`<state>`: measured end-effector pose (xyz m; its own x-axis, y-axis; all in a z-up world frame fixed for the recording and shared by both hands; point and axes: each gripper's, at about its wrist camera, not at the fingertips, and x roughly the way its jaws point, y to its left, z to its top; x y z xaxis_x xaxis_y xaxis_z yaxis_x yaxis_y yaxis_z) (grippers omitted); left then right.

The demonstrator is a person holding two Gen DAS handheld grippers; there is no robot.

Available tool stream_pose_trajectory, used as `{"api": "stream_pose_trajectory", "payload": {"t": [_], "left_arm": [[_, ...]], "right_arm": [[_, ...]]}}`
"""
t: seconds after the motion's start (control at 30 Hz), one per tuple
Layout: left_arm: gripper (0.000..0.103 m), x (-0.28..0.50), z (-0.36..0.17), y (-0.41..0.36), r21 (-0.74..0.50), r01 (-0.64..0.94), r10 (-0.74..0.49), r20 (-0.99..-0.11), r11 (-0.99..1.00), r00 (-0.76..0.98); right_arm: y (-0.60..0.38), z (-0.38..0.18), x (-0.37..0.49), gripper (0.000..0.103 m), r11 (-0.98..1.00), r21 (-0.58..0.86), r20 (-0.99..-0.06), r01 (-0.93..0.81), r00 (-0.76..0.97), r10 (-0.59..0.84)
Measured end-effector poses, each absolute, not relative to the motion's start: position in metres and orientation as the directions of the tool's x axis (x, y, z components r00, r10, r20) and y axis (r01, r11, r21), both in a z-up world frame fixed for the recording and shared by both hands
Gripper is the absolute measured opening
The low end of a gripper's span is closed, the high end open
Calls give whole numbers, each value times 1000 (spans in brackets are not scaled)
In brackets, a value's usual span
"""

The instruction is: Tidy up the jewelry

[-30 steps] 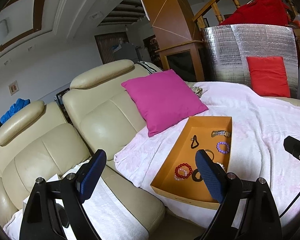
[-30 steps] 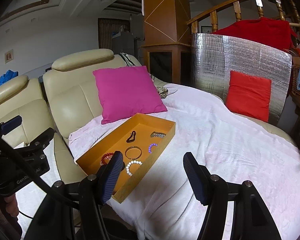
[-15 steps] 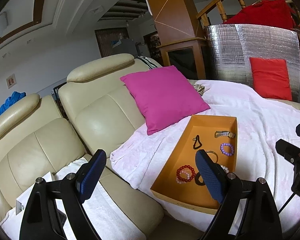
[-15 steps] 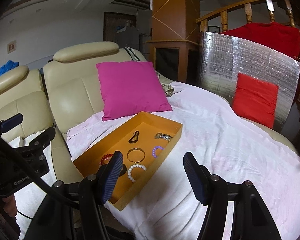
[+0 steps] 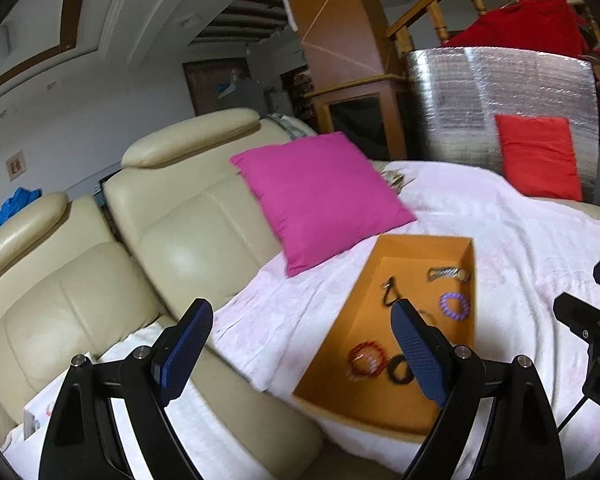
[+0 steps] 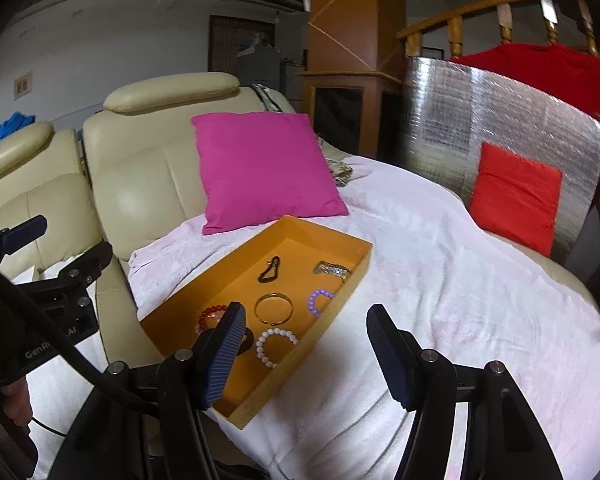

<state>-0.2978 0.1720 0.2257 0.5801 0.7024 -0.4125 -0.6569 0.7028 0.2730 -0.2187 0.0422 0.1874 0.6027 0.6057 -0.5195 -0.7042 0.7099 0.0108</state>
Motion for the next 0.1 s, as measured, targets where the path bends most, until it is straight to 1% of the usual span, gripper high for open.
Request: {"api": "stream_pose_trajectory", "payload": {"t": [0.1], "left_arm": [[91,-268,230,154,273,-587,643,-415,762,643]], "right_arm": [[11,184,-196,67,760,38,-516,-648,639,570]]}}
